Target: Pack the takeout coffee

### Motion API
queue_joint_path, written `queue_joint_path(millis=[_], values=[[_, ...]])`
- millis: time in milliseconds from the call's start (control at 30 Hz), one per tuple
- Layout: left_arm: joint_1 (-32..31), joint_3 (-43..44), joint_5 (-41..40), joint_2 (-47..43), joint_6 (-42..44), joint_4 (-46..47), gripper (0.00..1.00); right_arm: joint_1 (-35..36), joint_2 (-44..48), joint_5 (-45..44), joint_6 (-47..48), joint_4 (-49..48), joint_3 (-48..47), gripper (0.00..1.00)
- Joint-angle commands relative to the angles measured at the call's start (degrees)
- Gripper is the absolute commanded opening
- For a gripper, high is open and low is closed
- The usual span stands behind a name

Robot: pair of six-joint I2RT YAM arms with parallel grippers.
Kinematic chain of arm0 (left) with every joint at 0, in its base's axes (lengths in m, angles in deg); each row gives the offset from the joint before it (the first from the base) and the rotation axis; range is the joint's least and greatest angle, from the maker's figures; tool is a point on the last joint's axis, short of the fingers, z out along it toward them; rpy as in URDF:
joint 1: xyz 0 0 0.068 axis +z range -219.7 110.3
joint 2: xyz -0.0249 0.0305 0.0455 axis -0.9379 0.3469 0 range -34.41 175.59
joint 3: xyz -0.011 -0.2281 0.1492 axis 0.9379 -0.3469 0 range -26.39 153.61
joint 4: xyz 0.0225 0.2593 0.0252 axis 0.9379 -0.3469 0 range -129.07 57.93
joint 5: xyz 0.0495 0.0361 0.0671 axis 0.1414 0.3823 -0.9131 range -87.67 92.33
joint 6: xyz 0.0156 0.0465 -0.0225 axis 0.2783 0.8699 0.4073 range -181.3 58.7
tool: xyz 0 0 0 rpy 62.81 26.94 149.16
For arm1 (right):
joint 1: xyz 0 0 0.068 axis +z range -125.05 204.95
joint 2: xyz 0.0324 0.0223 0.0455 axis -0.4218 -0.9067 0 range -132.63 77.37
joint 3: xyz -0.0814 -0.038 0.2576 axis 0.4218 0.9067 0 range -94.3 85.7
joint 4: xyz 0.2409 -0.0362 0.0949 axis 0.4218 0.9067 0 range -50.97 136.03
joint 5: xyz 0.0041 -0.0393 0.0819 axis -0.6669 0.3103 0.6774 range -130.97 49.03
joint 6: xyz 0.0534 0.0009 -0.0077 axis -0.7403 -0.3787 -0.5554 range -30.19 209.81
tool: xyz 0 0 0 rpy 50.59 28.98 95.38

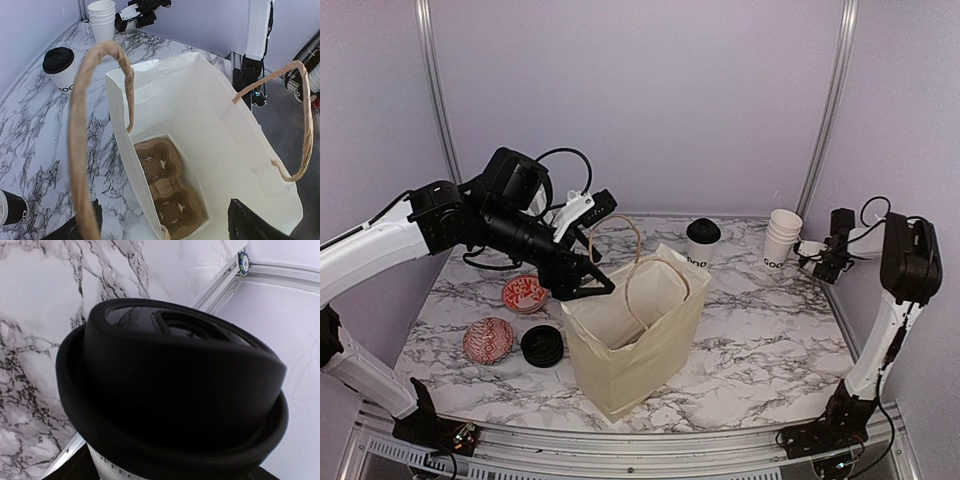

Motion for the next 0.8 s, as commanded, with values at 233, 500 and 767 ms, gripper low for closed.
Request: queue_joint_path(millis=[233,500,767], values=[[-0.38,1.52,1.58,0.19,0.81,1.39,0.88,-0.28,17.12,6.69,-9.04,10.65,5.85,0.73],[-1.59,3.97,0.68,0.41,0.81,3.74,0.88,-0.28,29.27,26.28,-14.12,24.32,9.09,0.73],[-2.64,8.49,-1.79,0.69,0.31,6.35,0.90,0.87,38.37,58.79,-17.28,23.14,15.89,0.75]])
